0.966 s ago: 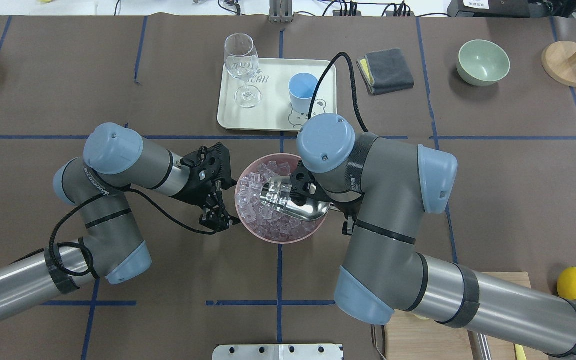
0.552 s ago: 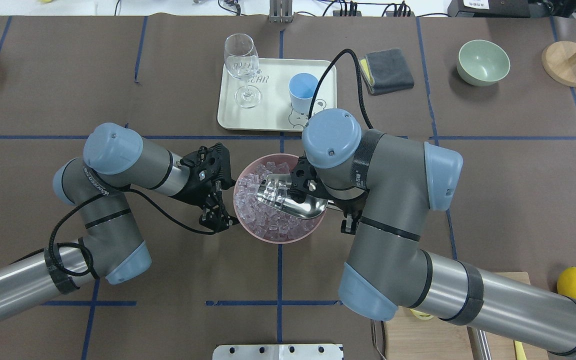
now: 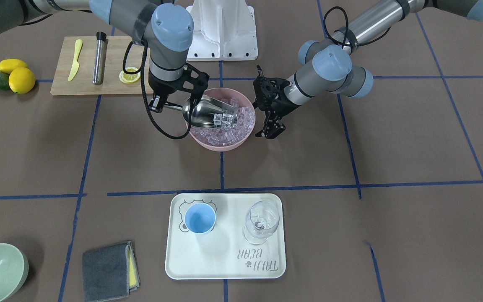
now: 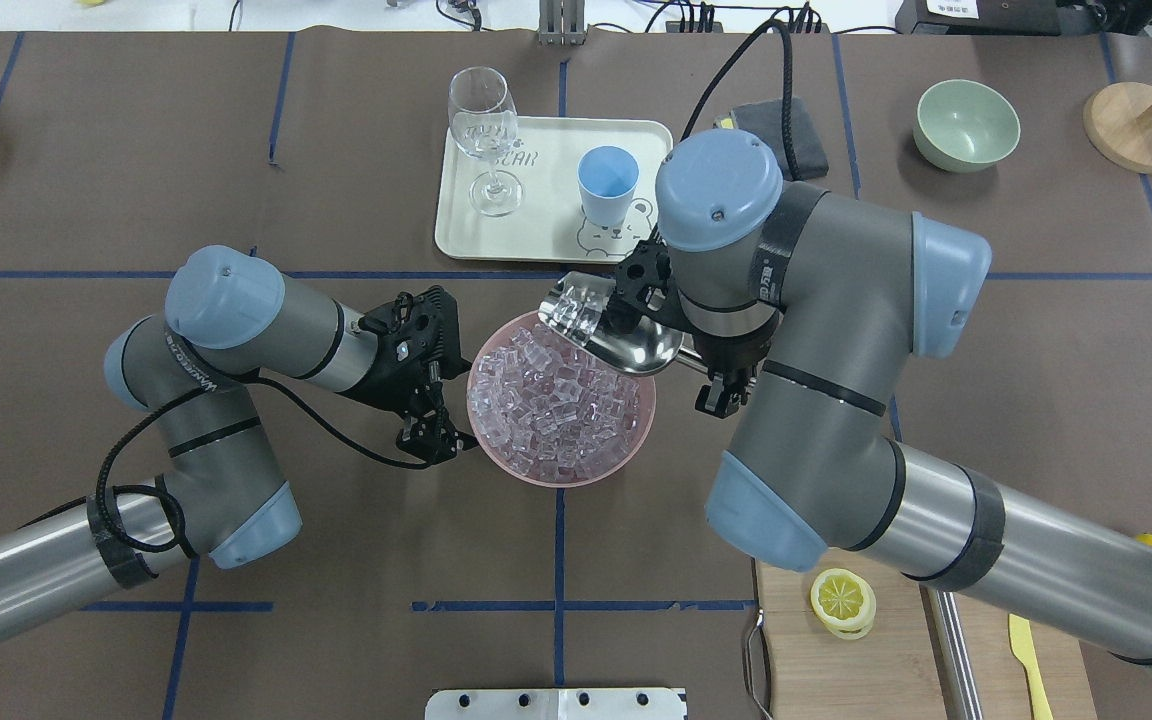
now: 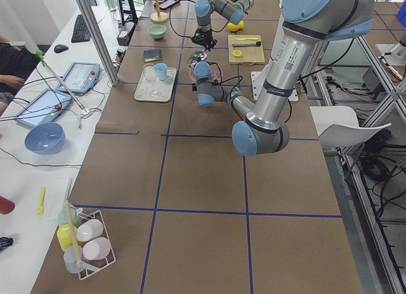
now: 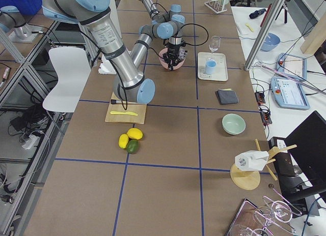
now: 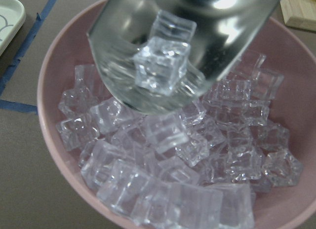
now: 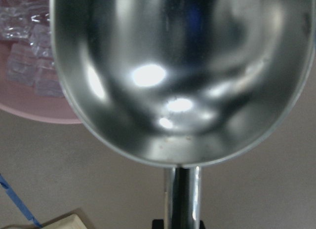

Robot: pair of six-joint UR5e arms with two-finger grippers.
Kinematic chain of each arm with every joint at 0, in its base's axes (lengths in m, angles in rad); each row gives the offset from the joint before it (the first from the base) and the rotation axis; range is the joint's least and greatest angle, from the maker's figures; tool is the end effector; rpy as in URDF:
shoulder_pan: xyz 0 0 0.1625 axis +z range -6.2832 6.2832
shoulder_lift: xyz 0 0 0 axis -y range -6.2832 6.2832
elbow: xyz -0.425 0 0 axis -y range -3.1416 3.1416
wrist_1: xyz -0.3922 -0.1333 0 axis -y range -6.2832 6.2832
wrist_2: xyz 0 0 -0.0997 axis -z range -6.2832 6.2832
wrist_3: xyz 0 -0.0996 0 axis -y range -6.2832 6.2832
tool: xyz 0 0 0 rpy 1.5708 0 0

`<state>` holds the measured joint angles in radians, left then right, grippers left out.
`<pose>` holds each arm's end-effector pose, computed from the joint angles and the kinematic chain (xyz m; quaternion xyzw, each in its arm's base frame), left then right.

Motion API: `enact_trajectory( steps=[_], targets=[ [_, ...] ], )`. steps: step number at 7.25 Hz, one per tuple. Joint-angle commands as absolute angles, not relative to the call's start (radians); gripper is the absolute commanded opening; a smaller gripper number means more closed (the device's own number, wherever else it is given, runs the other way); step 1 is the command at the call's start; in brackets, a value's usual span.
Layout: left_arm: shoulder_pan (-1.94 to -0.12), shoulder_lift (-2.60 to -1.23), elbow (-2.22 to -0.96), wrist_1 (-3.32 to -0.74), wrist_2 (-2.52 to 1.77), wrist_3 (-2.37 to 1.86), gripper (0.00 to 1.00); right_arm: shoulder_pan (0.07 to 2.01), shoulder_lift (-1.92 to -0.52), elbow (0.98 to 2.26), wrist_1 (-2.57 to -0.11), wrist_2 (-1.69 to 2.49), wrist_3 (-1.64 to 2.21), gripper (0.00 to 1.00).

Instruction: Put ice in cup with scoop

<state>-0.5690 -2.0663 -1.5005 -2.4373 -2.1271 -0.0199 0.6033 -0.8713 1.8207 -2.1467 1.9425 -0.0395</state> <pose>0.5194 -0.4280 0.3021 0.3977 0.4742 0.5078 0.5993 -0.4626 -0.4366 0.2188 0.0819 -0.2440 -0.4960 0.8293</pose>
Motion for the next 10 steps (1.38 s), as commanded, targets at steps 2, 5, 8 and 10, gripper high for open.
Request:
enact_trajectory(
  steps=[2,5,8,10],
  targets=[
    [-0.574,-2.059,-1.5,-2.436,-2.128,-0.02,1.0,0.702,-0.841,1.803,-2.204,1.985,0.157,0.0],
    [-0.575,-2.054,-1.5,-2.437,-2.126,-0.02,1.0,0.799,-0.68,1.542,-2.232,2.113,0.196,0.0],
    [-0.575,-2.051,-1.497,-2.437,-2.126,-0.02,1.0,0.818,-0.527,1.341,-2.334,2.135,0.177,0.0],
    [-0.574,-2.045,-1.494,-2.447,-2.126,-0.02,1.0,0.816,-0.477,1.269,-2.413,2.103,-0.007,0.0]
  ],
)
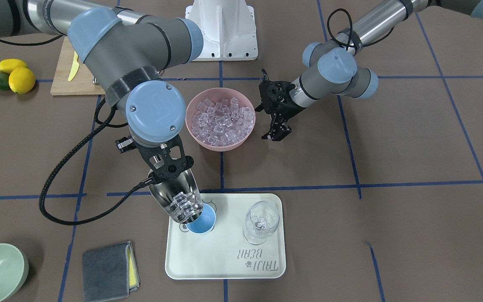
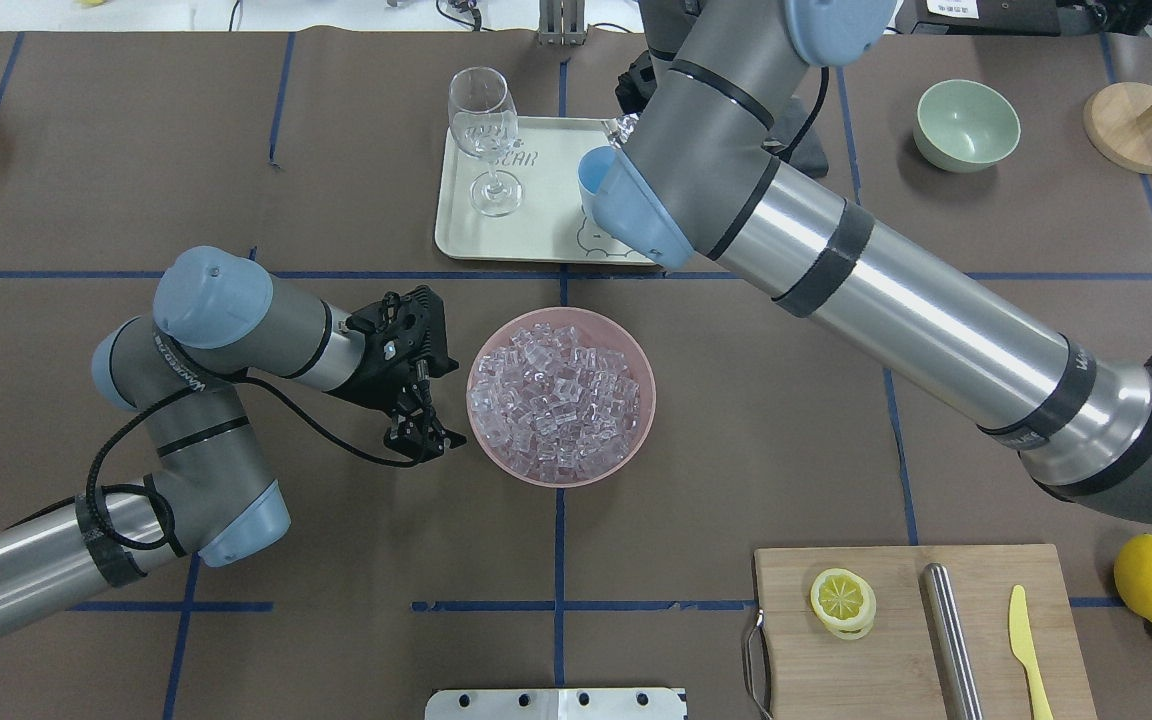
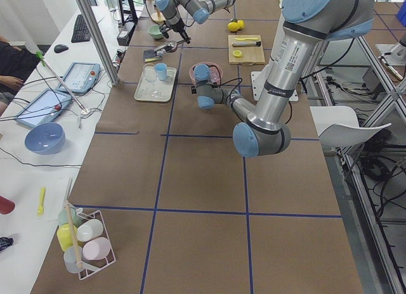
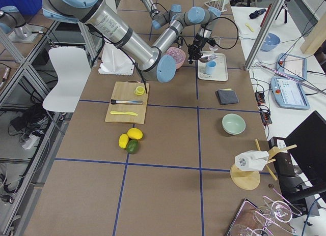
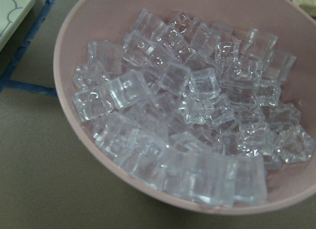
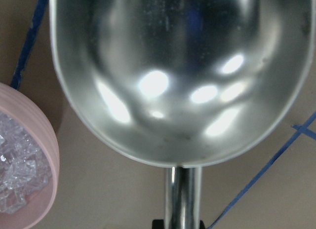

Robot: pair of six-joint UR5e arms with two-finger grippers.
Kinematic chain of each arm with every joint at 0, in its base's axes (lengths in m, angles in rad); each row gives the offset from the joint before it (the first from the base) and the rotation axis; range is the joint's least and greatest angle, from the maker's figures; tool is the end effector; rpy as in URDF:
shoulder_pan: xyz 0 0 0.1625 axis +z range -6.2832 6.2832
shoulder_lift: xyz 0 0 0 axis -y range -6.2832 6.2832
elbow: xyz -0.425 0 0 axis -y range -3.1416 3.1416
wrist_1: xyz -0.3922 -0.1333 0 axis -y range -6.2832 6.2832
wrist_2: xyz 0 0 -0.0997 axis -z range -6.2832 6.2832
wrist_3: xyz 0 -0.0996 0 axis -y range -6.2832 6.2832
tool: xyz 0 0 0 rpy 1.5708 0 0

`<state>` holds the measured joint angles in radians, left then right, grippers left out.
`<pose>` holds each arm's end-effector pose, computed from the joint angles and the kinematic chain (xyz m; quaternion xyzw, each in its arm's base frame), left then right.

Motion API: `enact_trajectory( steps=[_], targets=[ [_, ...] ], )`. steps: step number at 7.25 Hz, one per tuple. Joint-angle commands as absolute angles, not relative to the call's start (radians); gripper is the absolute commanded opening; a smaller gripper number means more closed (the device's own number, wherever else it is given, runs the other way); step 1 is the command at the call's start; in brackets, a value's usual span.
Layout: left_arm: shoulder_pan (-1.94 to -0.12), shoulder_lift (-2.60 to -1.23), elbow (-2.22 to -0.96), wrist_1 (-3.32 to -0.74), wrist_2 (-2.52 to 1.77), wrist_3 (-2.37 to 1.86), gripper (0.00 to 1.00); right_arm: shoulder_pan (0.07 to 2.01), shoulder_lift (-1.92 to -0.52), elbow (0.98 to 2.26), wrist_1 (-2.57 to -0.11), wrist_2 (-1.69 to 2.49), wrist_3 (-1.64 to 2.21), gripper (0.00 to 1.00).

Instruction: Put ice in cup with scoop

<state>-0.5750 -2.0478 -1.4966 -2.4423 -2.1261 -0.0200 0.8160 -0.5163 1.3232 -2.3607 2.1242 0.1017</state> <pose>0.5150 -0.4300 0.3157 0.3928 0.4708 0.5064 0.6064 -0.4494 -0.5960 0.1721 -0.1060 -0.2519 -0.3108 0.9103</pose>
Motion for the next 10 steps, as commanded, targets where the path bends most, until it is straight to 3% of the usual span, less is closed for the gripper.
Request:
enact_trajectory(
  steps=[1,3,10],
  targets=[
    [-0.574,-2.045,-1.494,-2.45,-2.126,-0.02,1.0,0.816,-0.425,1.196,-2.431,2.068,-0.038,0.0],
    [-0.574,-2.043,-1.494,-2.45,-2.125,-0.02,1.0,0.81,-0.364,1.099,-2.431,2.025,-0.066,0.0],
    [-0.569,-2.043,-1.491,-2.45,-2.125,-0.02,1.0,0.793,-0.338,1.02,-2.477,1.849,-0.218,0.0]
  ],
)
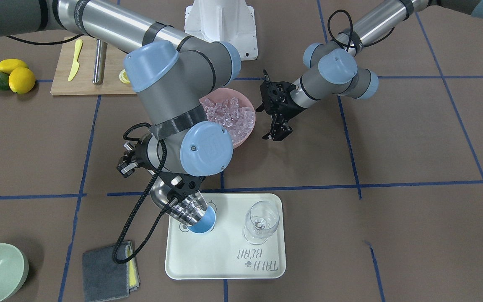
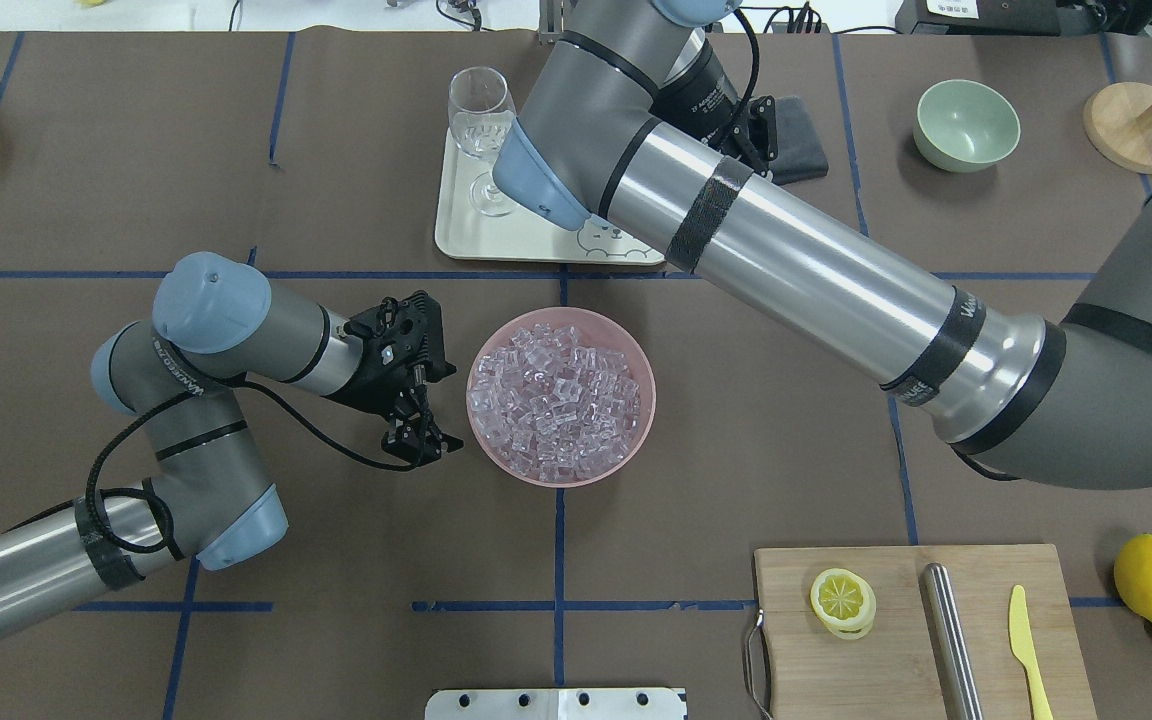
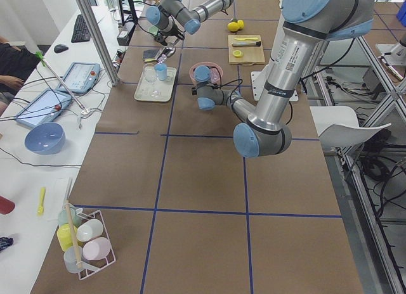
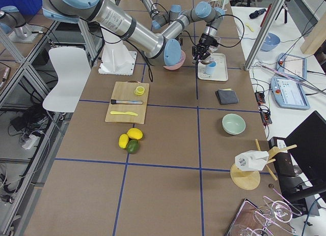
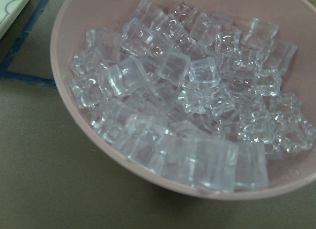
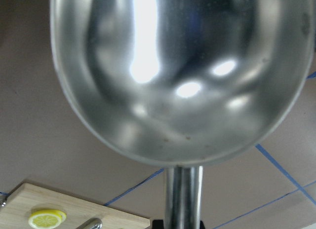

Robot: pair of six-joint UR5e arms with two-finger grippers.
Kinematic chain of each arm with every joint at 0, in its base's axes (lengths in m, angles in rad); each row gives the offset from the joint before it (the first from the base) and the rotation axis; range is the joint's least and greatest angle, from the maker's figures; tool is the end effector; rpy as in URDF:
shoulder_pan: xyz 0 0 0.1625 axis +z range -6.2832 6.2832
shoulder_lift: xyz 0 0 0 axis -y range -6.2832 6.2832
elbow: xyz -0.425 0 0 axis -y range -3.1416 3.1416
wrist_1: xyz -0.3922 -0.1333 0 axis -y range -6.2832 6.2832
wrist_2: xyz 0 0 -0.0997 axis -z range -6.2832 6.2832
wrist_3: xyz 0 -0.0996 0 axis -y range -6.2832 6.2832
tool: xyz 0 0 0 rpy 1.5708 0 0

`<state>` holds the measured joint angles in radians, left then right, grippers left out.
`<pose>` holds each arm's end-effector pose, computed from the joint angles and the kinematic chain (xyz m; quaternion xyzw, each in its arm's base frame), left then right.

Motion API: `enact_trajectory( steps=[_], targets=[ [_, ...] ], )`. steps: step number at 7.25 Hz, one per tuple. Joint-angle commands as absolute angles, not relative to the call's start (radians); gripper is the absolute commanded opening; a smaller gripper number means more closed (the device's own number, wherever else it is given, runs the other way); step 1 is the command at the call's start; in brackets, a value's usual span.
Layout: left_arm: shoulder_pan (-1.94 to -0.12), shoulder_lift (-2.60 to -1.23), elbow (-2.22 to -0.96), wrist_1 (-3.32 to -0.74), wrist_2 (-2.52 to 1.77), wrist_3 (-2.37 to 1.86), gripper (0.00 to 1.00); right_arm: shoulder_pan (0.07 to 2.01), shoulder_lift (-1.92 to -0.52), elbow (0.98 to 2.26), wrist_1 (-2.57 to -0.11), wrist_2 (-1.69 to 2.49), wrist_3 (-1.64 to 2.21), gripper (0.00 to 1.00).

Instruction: Put ice in cup with scoop

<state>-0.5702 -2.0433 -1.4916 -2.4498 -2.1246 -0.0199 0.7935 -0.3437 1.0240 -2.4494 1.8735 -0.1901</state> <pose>0.5169 -0.4276 0.3202 0.3913 0.4710 0.5077 0.6061 -0.4760 -0.6315 0.1719 -0.1371 -0.1153 -0.4443 0.8778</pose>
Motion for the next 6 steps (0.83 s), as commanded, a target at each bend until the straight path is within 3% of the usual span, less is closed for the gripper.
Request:
enact_trajectory(
  steps=[1,6],
  targets=[
    [-0.569,-2.043,-1.493,-2.45,-2.125,-0.021,1.0,0.792,-0.325,1.019,-2.5,1.832,-0.227,0.0],
    [-0.572,-2.04,-1.502,-2.442,-2.118,-0.02,1.0,0.775,-0.292,0.947,-2.5,1.78,-0.232,0.0]
  ],
)
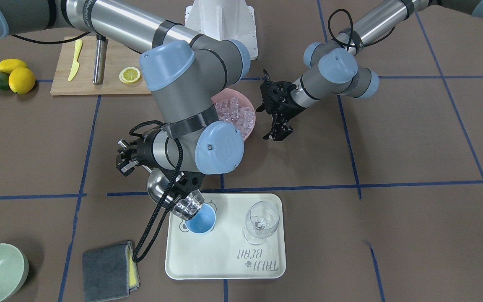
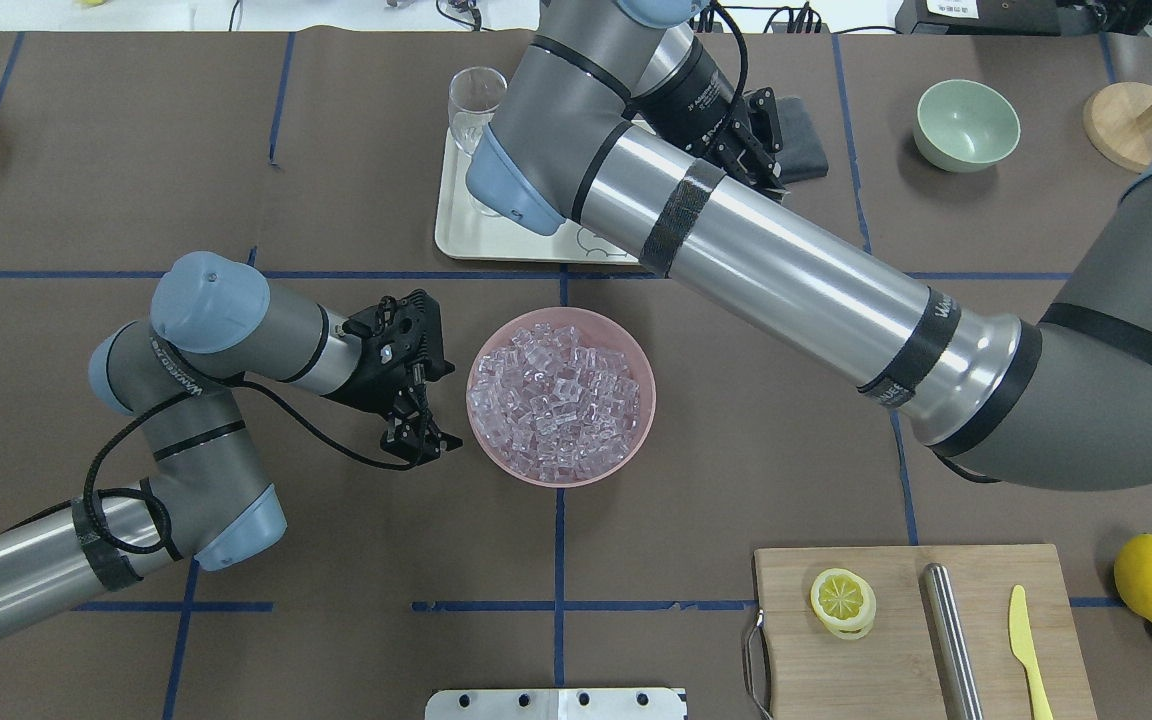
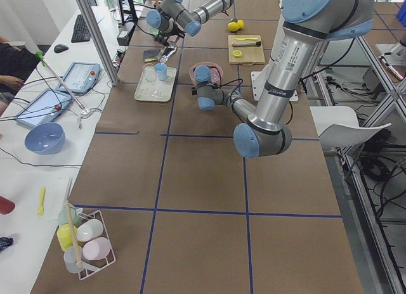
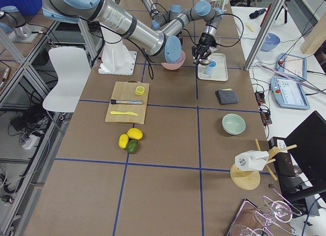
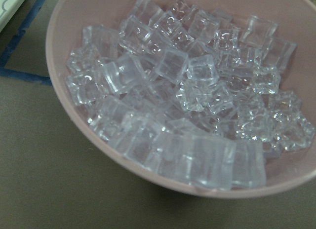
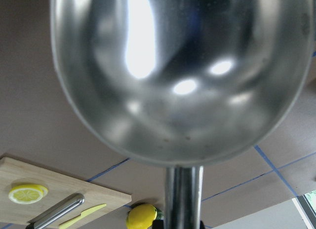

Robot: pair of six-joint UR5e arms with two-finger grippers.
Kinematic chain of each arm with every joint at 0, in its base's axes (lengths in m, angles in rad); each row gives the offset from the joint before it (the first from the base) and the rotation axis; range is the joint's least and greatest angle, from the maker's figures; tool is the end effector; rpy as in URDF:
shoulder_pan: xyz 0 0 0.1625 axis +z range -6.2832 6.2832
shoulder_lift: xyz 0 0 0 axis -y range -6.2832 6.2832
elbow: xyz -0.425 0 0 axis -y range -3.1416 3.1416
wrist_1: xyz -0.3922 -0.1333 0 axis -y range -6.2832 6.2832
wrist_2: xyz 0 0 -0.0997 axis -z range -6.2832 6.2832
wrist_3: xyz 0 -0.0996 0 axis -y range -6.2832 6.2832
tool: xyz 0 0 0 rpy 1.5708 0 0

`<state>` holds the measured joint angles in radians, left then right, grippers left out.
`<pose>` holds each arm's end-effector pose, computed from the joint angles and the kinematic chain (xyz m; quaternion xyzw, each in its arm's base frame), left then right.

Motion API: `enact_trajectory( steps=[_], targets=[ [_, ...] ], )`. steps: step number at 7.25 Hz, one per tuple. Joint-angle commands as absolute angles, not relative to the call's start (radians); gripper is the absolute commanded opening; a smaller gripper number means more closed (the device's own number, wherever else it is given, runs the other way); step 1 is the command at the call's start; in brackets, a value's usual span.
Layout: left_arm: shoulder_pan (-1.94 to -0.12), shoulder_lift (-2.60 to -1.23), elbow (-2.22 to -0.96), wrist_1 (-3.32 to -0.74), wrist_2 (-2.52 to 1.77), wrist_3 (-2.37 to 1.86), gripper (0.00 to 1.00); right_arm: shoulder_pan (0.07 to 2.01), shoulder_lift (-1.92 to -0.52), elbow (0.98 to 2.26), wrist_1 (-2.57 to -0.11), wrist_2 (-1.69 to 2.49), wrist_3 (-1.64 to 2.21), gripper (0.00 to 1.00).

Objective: Put ice in cup with scoop
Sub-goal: 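Withdraw the scoop from the blue cup while the left arm retracts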

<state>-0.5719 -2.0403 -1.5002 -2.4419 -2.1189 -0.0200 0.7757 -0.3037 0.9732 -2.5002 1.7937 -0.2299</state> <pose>0.5146 -0.4281 0.3191 0.3923 0.4687 0.5061 0.6086 -0.4821 -0.6288 0.1657 -0.1544 -0.0700 -0.4706 0.8659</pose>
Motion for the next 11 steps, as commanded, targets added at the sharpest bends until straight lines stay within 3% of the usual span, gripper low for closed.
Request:
enact_trajectory(
  steps=[1,5,7,10,11],
  targets=[
    [-0.574,-2.04,-1.506,-2.441,-2.117,-0.02,1.0,0.775,-0.287,0.945,-2.5,1.772,-0.233,0.0],
    [-0.707,-1.979,-1.572,-2.422,-2.111,-0.015,1.0,0.782,-0.293,0.963,-2.5,1.767,-0.236,0.0],
    [-0.799,-1.964,-1.617,-2.289,-2.089,-0.011,1.0,0.827,-0.416,1.154,-2.493,1.861,-0.206,0.0],
    [-0.87,-1.912,-1.696,-2.073,-1.993,-0.009,1.0,0.926,-0.7,1.565,-2.427,2.015,-0.065,0.0],
    [-0.873,-1.866,-1.727,-2.068,-1.93,-0.009,1.0,0.972,-0.78,1.628,-2.374,2.09,-0.06,0.0]
  ],
)
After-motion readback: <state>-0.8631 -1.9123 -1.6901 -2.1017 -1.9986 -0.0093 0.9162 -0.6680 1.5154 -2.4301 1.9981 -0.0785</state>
